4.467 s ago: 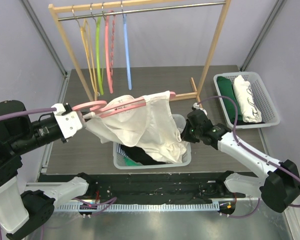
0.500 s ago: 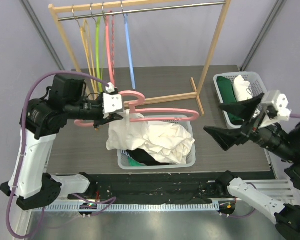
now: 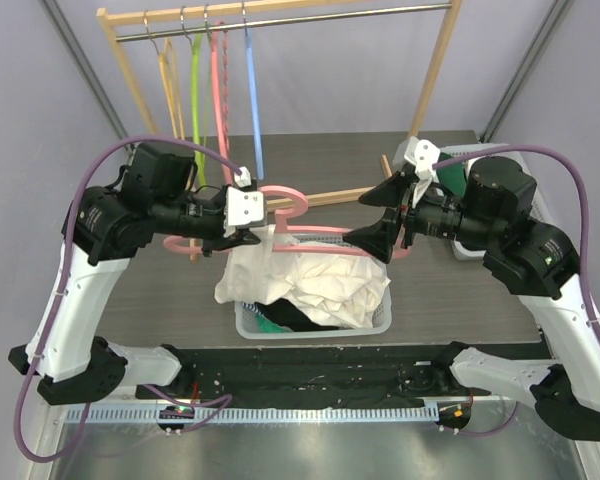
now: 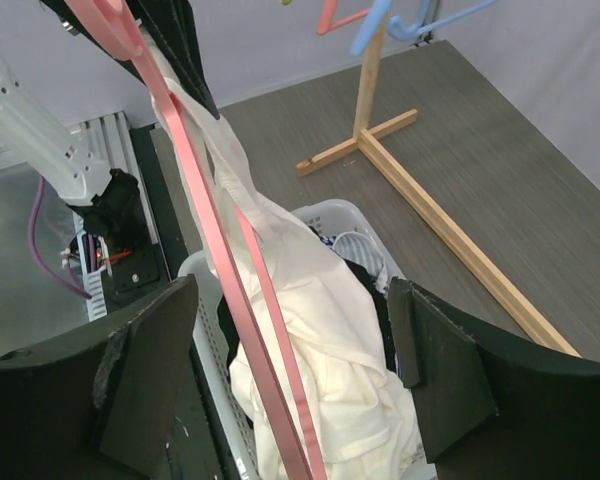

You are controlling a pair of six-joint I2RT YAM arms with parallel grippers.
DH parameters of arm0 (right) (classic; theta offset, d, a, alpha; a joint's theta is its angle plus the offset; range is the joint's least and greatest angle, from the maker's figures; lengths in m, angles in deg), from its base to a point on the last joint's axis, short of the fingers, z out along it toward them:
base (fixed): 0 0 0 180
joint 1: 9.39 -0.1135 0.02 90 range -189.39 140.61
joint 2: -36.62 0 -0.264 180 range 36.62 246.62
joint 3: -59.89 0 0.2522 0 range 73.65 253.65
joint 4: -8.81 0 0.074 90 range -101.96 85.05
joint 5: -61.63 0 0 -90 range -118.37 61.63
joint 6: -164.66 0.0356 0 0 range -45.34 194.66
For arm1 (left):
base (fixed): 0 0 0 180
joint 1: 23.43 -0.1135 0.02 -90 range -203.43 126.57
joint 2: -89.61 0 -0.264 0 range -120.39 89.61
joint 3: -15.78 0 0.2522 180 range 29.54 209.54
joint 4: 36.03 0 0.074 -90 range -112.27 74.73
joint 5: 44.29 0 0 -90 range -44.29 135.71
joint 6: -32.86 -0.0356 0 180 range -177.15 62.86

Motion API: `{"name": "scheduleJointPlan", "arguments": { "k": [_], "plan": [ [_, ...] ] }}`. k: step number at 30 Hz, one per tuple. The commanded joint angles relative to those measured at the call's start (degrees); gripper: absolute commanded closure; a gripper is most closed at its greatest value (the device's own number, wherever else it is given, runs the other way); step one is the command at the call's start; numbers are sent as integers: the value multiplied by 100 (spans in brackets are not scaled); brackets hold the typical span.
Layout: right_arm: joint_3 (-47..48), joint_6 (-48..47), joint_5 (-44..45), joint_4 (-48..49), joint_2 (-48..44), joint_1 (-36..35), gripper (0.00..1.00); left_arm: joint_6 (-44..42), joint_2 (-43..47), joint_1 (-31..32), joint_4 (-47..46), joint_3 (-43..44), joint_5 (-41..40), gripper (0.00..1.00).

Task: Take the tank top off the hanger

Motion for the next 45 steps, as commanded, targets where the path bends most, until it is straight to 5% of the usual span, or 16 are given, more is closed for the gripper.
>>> {"name": "scheduleJointPlan", "arguments": {
  "k": [1, 10, 13, 17, 19, 24, 28, 31, 45],
  "plan": [
    [462, -379, 86, -258, 148, -366, 19, -62, -42, 80, 1421, 255, 90, 90],
    [393, -512, 1043, -865, 482, -1158, 32, -88, -95, 115, 1333, 430, -77, 91],
    [392, -494, 1334, -900, 518, -1343, 44, -97, -130, 115, 1333, 466, -78, 91],
    [428, -477, 1581, -830, 413, -1414, 86, -70, -104, 124, 1281, 466, -148, 91],
    [297, -415, 1677, -560, 238, -1414, 99, -1, -51, 124, 1150, 439, -200, 90],
    [-231, -170, 1599, 197, -326, -1414, 99, 377, 54, 124, 571, 413, -499, 81],
    [-389, -46, 1695, 225, -396, -1414, 99, 974, -59, 124, -37, 597, -798, 41],
    [-521, 76, 1704, 216, -466, -1423, 99, 1379, -87, 124, -353, 668, -895, 25],
    [-530, 244, 1537, 268, -370, -1423, 99, 2153, 1029, -87, -925, -1239, -1211, 24]
  ]
}}
